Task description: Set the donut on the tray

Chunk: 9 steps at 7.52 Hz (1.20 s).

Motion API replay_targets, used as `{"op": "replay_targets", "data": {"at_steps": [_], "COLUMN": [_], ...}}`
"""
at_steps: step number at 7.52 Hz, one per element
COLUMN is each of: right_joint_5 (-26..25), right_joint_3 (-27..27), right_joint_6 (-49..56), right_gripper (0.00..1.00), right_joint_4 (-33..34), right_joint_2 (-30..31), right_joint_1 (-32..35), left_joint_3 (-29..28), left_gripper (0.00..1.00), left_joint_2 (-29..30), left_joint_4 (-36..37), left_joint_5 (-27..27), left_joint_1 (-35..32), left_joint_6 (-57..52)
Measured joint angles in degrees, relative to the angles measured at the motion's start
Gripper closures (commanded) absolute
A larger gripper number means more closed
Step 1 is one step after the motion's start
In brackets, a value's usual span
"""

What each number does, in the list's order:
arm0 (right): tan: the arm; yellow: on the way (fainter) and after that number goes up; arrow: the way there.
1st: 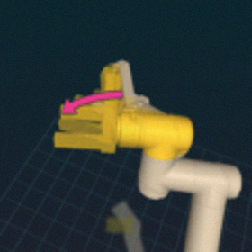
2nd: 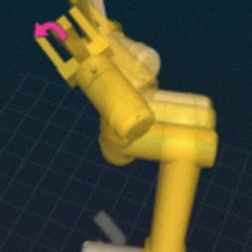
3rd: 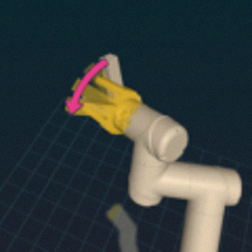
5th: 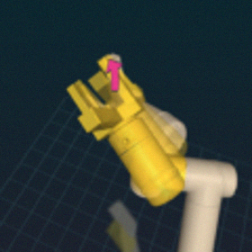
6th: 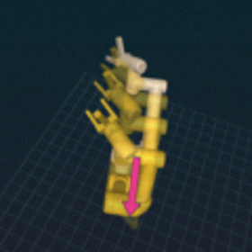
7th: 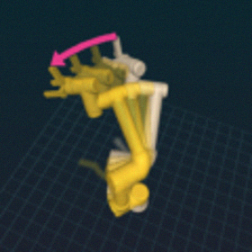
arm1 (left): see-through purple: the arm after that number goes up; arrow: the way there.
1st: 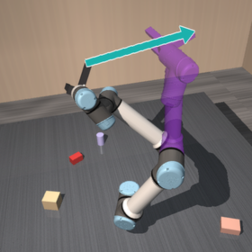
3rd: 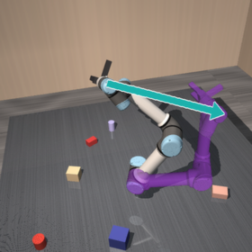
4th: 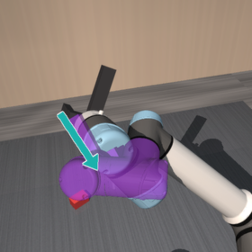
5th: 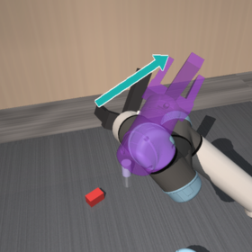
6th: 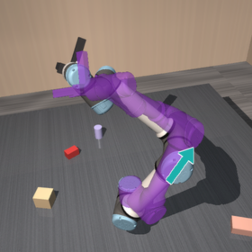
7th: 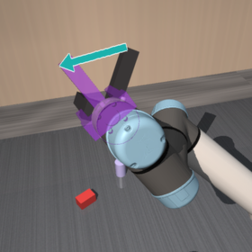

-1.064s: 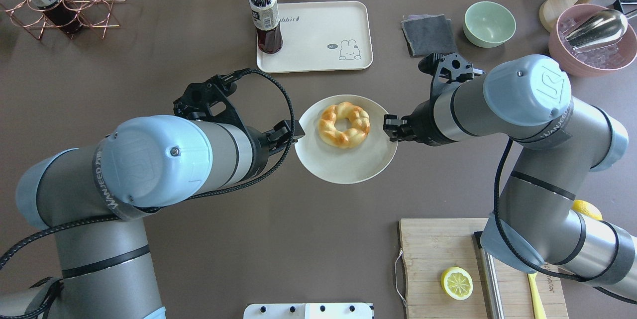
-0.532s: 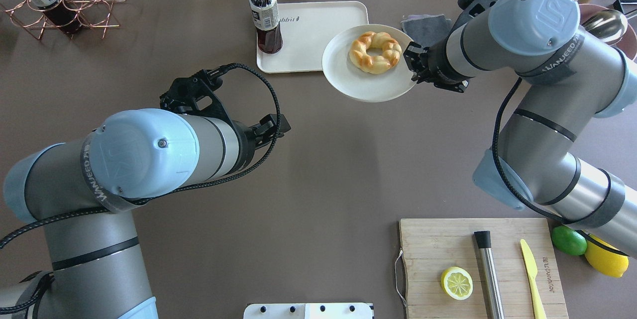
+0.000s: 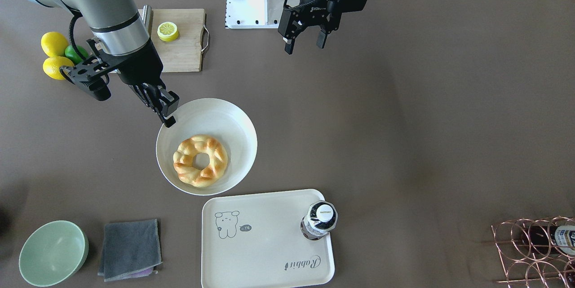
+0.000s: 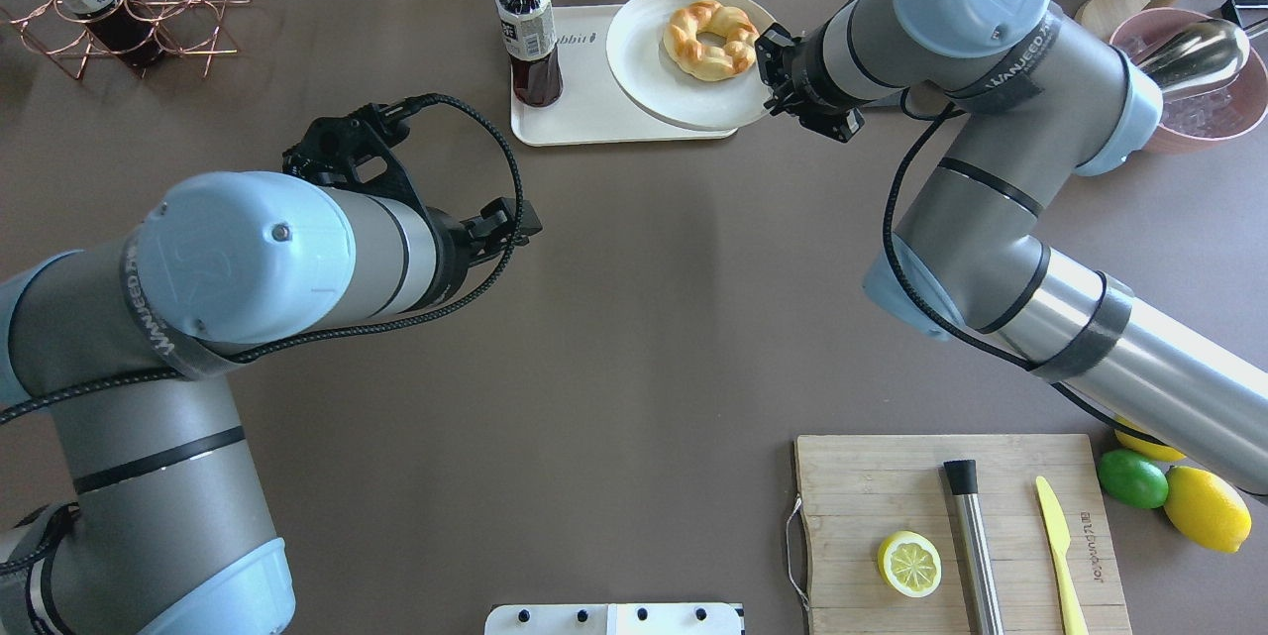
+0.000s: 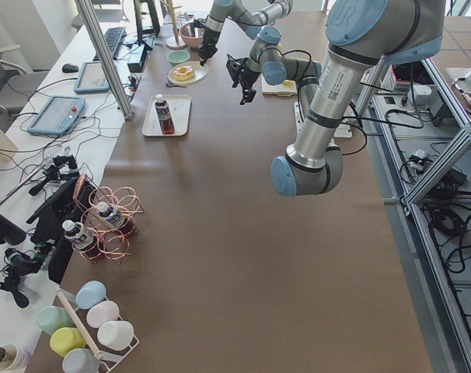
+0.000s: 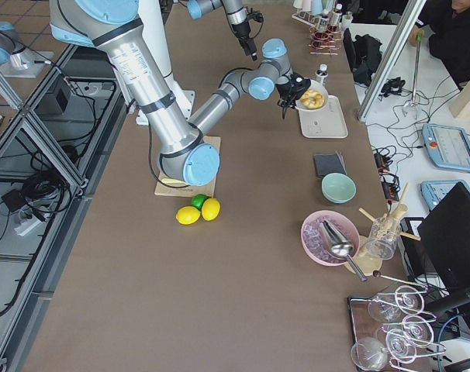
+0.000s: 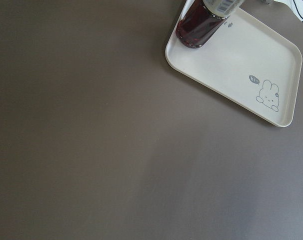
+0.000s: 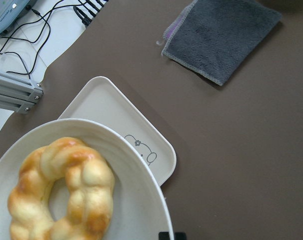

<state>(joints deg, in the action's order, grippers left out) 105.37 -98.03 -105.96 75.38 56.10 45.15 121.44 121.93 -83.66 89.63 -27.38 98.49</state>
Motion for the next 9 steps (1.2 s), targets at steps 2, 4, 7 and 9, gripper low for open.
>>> {"op": "replay_targets", "data": {"at_steps": [2, 4, 7, 9], "right_joint_5": [-1.0, -2.1, -4.8, -6.5], "right_joint_3": [10.0, 17.2, 24.4, 28.5], "right_joint_6": [-0.7, -0.7, -0.4, 0.4], "right_gripper": [1.00, 1.00, 1.00, 1.00], "right_joint_4": [-6.0, -10.2, -13.1, -16.2], "right_joint_2": [-5.2, -8.5, -11.8, -12.5], "right_joint_1": [0.0, 0.0, -0.1, -0.5], "left_joint_3": [0.0, -0.1, -2.2, -7.2], "left_gripper": [0.02, 0.02, 0.02, 0.02], "left_joint_2": [-2.5, -6.5, -15.1, -20.0], "left_joint_4": [-0.1, -0.1, -0.5, -0.7], "left_joint_5": [5.2, 11.3, 23.9, 33.2], "left_joint_1": [-5.7, -13.0, -28.8, -41.6], "left_joint_6": [-8.4, -19.1, -42.6, -62.3]}}
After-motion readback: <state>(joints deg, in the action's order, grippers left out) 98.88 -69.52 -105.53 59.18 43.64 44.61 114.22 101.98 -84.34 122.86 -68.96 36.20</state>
